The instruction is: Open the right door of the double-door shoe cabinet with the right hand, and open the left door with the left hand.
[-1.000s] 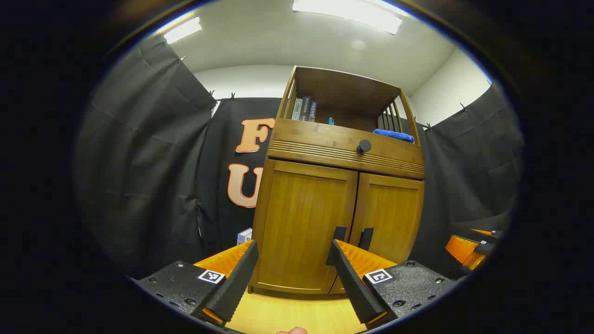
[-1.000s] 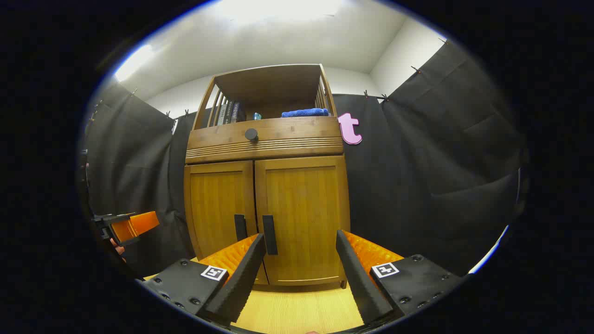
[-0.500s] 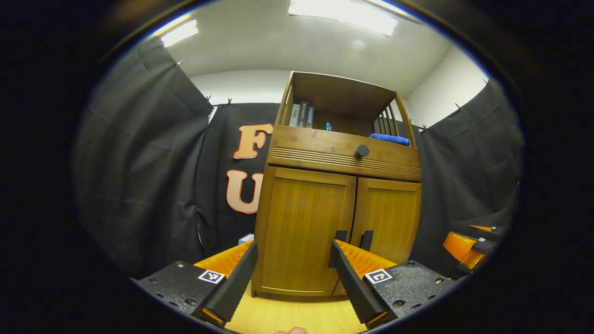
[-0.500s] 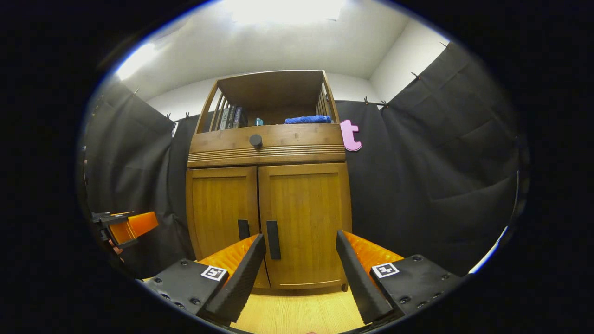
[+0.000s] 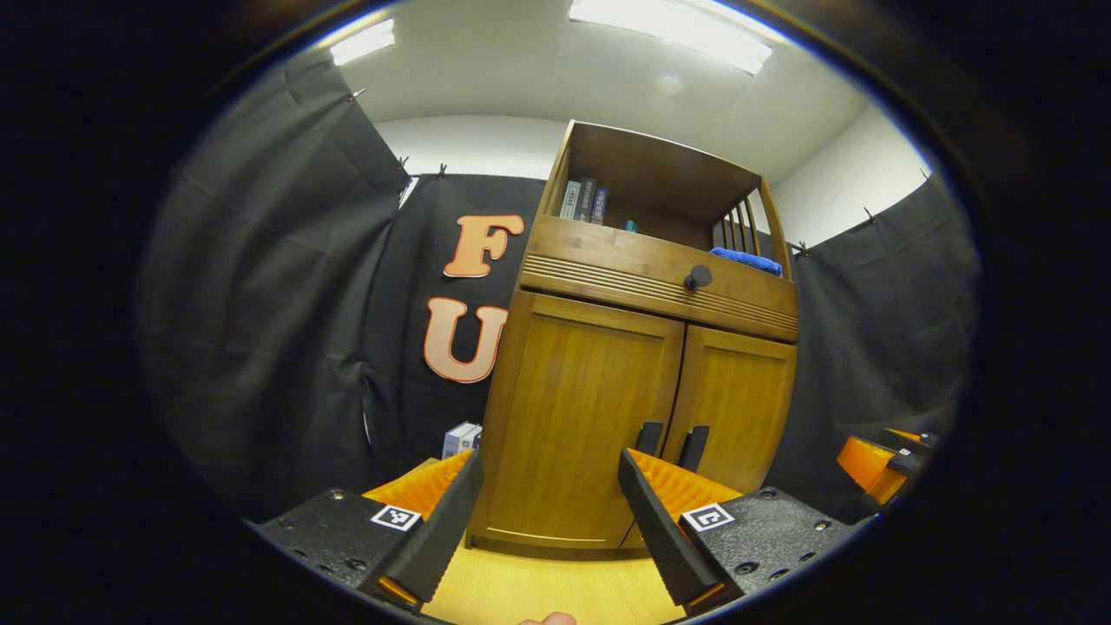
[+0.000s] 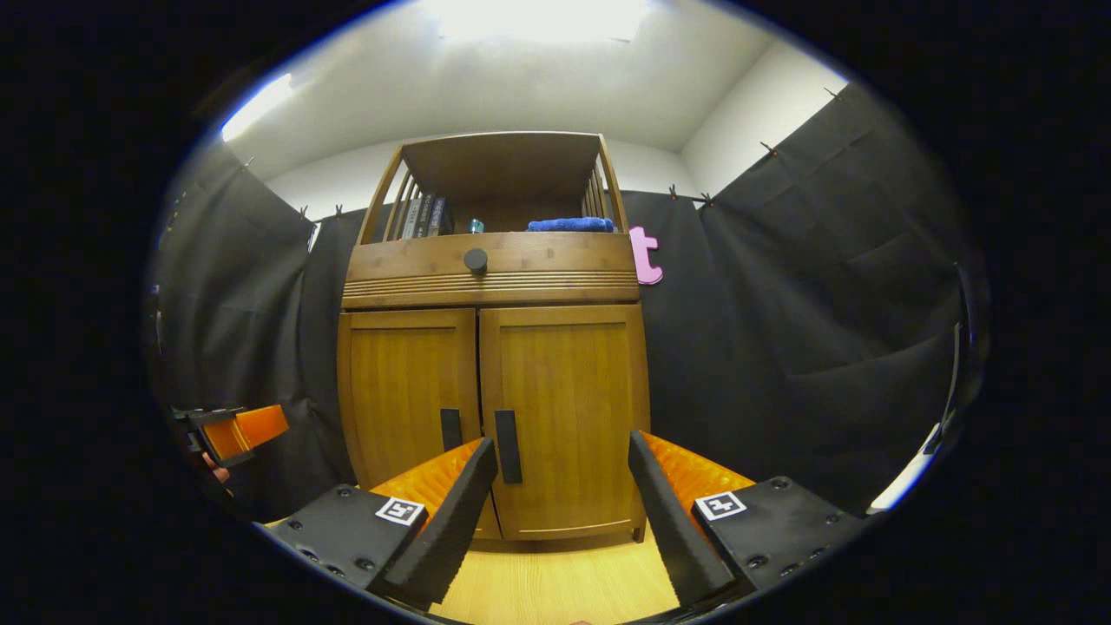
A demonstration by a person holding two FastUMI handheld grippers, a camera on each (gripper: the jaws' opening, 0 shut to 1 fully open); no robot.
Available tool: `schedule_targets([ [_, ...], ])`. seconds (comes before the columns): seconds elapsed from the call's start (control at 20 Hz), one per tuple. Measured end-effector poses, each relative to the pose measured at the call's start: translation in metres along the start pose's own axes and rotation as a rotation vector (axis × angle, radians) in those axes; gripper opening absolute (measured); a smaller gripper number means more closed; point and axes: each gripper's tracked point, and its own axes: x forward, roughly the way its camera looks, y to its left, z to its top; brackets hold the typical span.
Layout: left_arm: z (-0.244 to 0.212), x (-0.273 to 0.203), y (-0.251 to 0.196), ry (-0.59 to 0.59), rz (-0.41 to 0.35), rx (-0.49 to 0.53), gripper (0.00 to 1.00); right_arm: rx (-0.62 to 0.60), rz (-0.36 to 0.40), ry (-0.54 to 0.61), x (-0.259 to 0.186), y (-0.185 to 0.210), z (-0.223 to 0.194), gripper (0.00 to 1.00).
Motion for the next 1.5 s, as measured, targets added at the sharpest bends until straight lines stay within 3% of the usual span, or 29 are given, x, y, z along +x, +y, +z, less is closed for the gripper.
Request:
schedule_targets([
  [0.1, -0.004, 0.004, 0.003, 0.004, 0.007, 0.013, 0.98, 0.015, 0.019, -0.003, 0.005, 0.005, 0.0, 0.98],
  [0.15, -0.005, 0.007, 0.003, 0.002, 0.012, 0.014, 0.94, 0.023, 0.039, -0.006, 0.009, 0.012, 0.001, 0.94],
  [0.3, -0.013, 0.016, 0.003, -0.006, 0.038, 0.035, 0.91, 0.028, 0.104, -0.004, 0.04, 0.026, -0.001, 0.98],
  [0.55, -0.022, 0.03, 0.005, -0.015, 0.112, 0.085, 0.94, 0.052, 0.168, 0.05, 0.127, 0.036, -0.026, 0.98],
  [0.65, -0.025, 0.034, 0.009, -0.02, 0.173, 0.096, 0.9, 0.073, 0.225, 0.076, 0.163, 0.05, -0.039, 0.99],
  [0.7, -0.028, 0.035, 0.009, -0.02, 0.197, 0.101, 0.98, 0.075, 0.253, 0.095, 0.182, 0.06, -0.049, 1.0],
  [0.75, -0.029, 0.038, 0.009, -0.021, 0.216, 0.108, 0.91, 0.073, 0.272, 0.123, 0.199, 0.068, -0.061, 0.99],
  [0.8, -0.029, 0.04, 0.01, -0.023, 0.237, 0.117, 0.94, 0.074, 0.289, 0.153, 0.213, 0.075, -0.074, 0.99],
  [0.9, -0.025, 0.04, 0.011, -0.027, 0.273, 0.135, 0.91, 0.087, 0.307, 0.211, 0.243, 0.083, -0.089, 0.99],
  [0.95, -0.024, 0.04, 0.011, -0.031, 0.286, 0.143, 0.94, 0.092, 0.306, 0.226, 0.253, 0.085, -0.097, 0.99],
  [1.0, -0.023, 0.04, 0.011, -0.032, 0.297, 0.15, 0.91, 0.091, 0.3, 0.234, 0.26, 0.084, -0.103, 0.99],
  [1.05, -0.023, 0.041, 0.01, -0.031, 0.305, 0.156, 0.94, 0.087, 0.292, 0.24, 0.263, 0.084, -0.106, 0.91],
  [1.25, -0.023, 0.041, 0.011, -0.029, 0.331, 0.164, 0.91, 0.068, 0.262, 0.23, 0.272, 0.081, -0.106, 0.94],
  [1.3, -0.023, 0.042, 0.011, -0.029, 0.335, 0.162, 0.94, 0.05, 0.259, 0.235, 0.273, 0.08, -0.109, 0.9],
  [1.5, -0.023, 0.035, 0.003, -0.032, 0.333, 0.167, 0.91, 0.008, 0.2, 0.239, 0.275, 0.071, -0.112, 0.8],
])
